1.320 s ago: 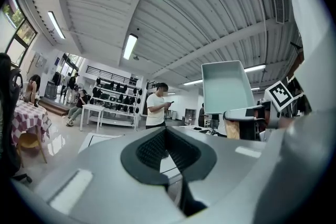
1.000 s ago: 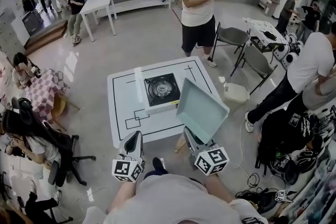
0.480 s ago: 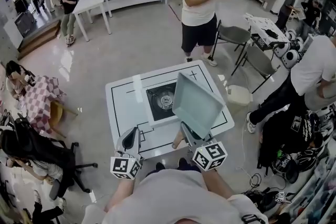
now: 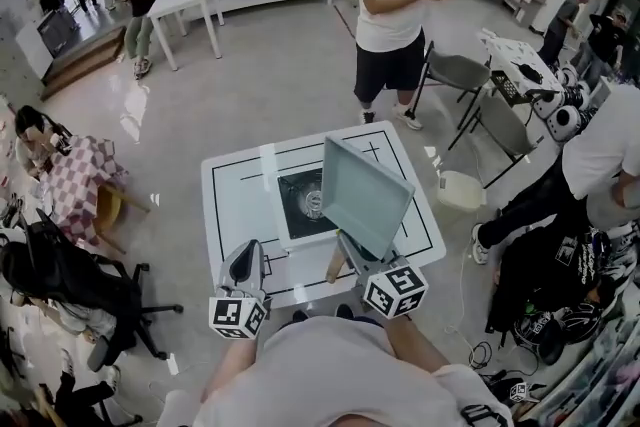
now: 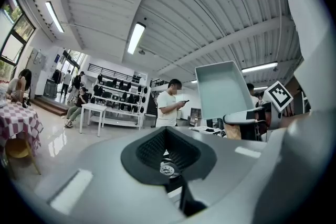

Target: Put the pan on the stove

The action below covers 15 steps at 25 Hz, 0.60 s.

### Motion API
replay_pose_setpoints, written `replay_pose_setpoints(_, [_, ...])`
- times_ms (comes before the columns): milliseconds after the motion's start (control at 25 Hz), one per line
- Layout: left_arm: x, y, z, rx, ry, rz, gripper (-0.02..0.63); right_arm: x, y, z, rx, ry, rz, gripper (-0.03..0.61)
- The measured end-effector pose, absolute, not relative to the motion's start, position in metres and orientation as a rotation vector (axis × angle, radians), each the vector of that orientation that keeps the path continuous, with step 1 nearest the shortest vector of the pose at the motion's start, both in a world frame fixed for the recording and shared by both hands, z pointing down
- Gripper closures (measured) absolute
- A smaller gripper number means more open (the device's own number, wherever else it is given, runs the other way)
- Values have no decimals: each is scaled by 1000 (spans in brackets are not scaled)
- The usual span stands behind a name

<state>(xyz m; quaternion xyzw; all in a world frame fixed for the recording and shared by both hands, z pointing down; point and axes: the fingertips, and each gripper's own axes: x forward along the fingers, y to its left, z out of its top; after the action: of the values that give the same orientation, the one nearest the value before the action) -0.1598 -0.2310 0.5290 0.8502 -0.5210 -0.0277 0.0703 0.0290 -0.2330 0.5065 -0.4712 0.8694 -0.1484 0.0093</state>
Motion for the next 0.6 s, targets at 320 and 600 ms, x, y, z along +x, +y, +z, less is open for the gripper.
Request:
replay_pose_setpoints(320, [-154,-244,544,2479,-1592,-65,606,23,-271,555,-1284,2804,-860,462])
replay_pose_setpoints(600, [-158,-251,555,2403,-1624,-40,606,8,-296,614,-967,2767,-1299,462])
